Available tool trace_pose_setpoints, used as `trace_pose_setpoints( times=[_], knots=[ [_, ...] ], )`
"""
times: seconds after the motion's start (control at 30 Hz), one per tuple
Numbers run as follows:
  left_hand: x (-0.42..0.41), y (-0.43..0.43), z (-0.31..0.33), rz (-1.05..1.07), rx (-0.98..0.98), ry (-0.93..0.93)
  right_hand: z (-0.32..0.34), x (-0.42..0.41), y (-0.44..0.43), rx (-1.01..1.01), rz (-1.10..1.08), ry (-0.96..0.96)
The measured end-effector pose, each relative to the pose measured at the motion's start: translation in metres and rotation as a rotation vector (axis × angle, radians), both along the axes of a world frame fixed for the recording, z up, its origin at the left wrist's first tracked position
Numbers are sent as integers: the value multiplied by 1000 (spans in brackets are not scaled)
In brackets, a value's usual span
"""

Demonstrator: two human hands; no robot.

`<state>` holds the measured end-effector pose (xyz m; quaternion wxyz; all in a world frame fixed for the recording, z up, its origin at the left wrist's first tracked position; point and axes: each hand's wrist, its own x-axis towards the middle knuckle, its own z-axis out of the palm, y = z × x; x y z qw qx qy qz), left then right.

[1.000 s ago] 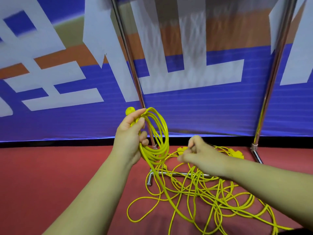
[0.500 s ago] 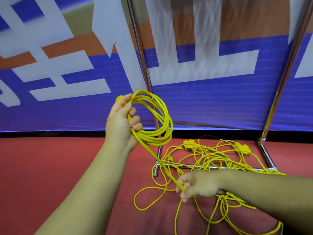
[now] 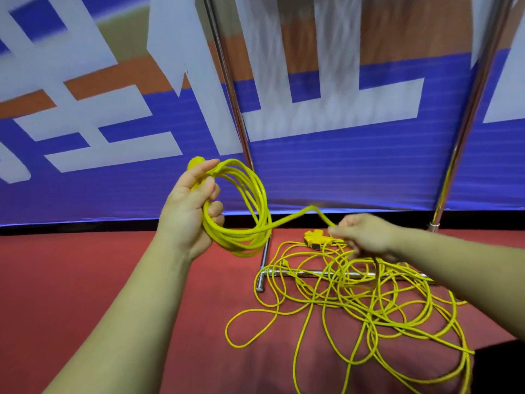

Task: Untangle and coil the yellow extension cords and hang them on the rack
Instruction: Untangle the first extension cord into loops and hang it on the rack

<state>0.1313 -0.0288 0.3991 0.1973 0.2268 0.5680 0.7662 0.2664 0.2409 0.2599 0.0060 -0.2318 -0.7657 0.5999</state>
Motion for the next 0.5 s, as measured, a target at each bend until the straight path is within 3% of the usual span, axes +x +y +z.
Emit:
trace_pose_setpoints(
  times=[0.1, 0.2, 0.33, 0.5],
  knots=[
    [11, 11, -3, -20, -76, 66, 34, -8, -1, -232, -251, 99],
    [18, 23, -7, -8, -107, 76, 69, -6, -1, -499, -306, 217],
    [16, 36, -17, 82, -153, 42, 98, 15, 10, -761, -222, 363],
    [2, 42, -38, 226, -204, -26, 97, 38, 37, -801, -32, 349]
  ],
)
